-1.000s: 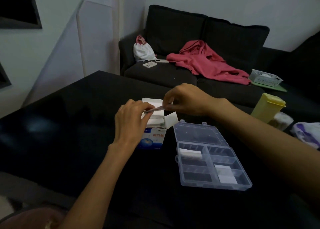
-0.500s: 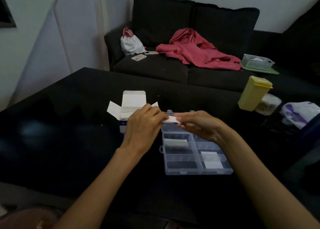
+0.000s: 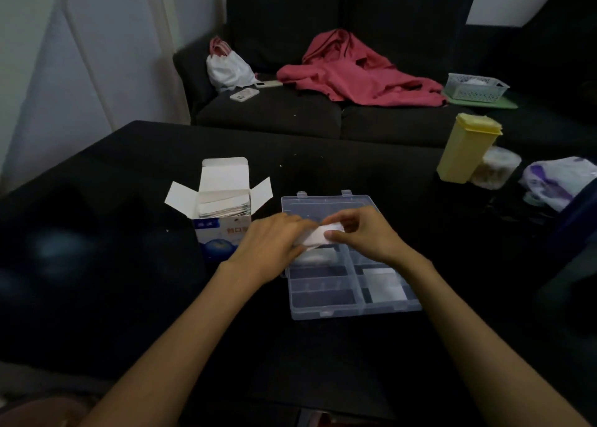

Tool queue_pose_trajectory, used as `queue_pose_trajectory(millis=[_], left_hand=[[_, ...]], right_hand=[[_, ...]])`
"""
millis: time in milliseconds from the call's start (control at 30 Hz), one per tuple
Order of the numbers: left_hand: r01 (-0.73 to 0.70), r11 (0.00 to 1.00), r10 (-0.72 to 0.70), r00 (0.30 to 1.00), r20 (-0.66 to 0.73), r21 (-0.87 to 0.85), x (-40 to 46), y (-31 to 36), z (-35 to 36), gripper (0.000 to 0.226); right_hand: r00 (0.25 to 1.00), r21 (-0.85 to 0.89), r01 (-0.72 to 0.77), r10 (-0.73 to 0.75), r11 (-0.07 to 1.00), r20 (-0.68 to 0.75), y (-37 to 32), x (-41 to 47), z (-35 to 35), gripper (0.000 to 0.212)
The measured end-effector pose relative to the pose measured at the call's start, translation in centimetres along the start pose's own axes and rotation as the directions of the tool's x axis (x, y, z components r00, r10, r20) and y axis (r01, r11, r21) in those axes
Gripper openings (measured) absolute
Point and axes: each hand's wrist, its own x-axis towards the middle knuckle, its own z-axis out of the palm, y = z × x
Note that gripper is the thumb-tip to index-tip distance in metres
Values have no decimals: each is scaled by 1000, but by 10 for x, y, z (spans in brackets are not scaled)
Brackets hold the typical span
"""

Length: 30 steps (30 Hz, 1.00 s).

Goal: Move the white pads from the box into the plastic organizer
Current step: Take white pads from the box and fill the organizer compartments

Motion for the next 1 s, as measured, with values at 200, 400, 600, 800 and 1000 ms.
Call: queue_pose_trajectory(millis=[200,400,600,800,1000], left_hand=[[40,999,-43,997,71,35,1,-5,5,41],[67,997,-69,996,52,43,0,-11,7,36],[46,993,-57,994,96,108,-3,-7,12,35],[23,987,-49,986,156,160,-5,-5,12,35],[45,992,-65,984,167,122,-5,-6,12,38]], right_hand=[[1000,-2,-5,5,1000,26,10,5,10,20],[996,-69,-56,60,996,63,8,11,14,21],[992,-274,-77,101,959,74,3,15,22,16],[1000,-516,-24,11,856,-28,2,15,24,18],[996,-588,-25,-31,808,-85,4,16,25,15]])
